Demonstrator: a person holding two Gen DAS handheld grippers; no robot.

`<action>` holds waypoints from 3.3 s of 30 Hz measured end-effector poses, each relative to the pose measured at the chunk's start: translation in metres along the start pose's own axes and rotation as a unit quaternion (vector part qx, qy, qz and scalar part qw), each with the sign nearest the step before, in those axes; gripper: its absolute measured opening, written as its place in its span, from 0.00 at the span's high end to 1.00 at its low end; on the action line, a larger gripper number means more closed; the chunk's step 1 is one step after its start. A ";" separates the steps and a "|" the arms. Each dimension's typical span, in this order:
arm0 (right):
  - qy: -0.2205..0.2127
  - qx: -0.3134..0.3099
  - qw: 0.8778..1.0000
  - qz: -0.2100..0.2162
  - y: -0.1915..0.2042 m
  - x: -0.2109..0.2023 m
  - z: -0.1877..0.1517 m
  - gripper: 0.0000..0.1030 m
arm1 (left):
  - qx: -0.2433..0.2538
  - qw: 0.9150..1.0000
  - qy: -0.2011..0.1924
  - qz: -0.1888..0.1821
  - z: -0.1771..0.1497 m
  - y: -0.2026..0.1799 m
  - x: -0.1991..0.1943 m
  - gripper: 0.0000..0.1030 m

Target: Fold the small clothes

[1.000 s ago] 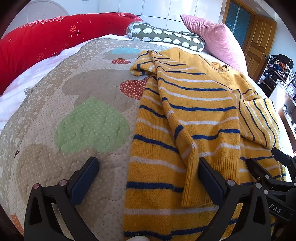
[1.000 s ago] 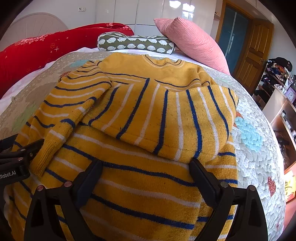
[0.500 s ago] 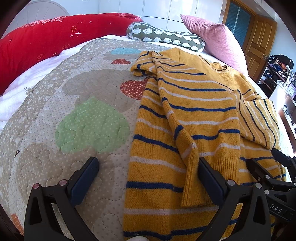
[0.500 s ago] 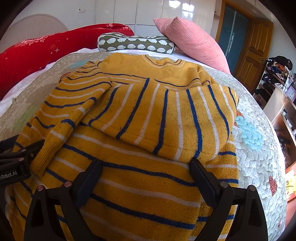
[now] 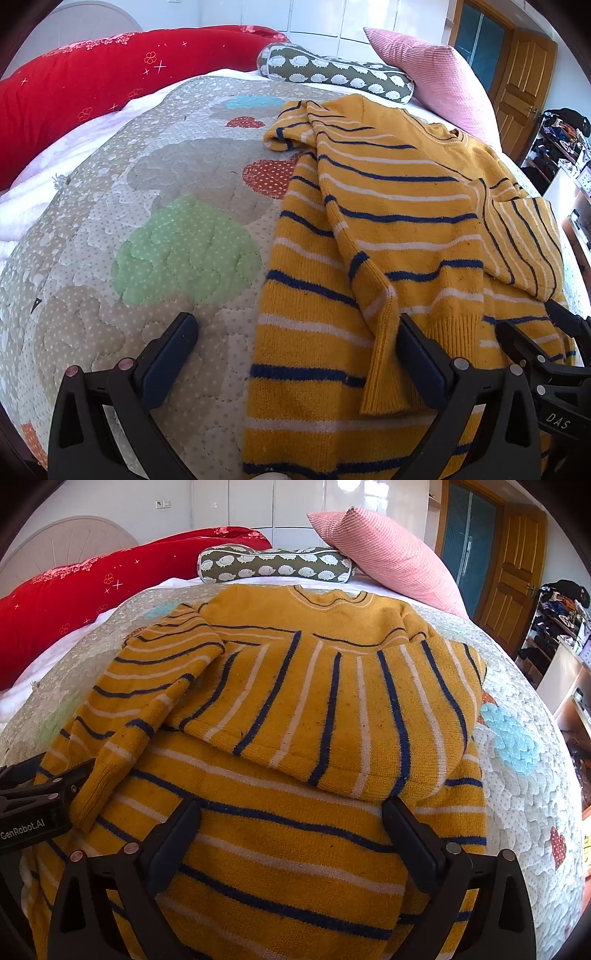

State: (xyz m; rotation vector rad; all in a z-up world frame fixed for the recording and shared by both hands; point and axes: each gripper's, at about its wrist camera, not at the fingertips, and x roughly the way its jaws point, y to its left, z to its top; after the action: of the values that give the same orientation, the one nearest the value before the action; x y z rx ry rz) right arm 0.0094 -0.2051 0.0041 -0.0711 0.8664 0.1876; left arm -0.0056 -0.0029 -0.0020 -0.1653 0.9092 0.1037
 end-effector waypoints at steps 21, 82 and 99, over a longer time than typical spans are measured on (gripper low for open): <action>0.003 -0.009 1.000 -0.014 0.005 0.002 -0.001 0.02 | -0.006 1.000 -0.017 -0.009 -0.008 0.003 -0.005 0.00; 0.023 -0.199 0.979 -0.031 0.060 0.020 0.048 0.68 | -0.020 0.998 -0.040 -0.037 -0.017 0.016 -0.123 0.12; 0.015 -0.197 0.980 -0.038 0.060 0.020 0.041 0.88 | 0.009 0.999 -0.043 -0.031 -0.027 -0.001 -0.131 0.12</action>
State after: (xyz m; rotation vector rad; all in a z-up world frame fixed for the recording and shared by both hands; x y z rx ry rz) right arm 0.0414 -0.1376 0.0167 -0.4783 0.8457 0.2845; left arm -0.1065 -0.0113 0.0860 -0.1720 0.8177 0.0441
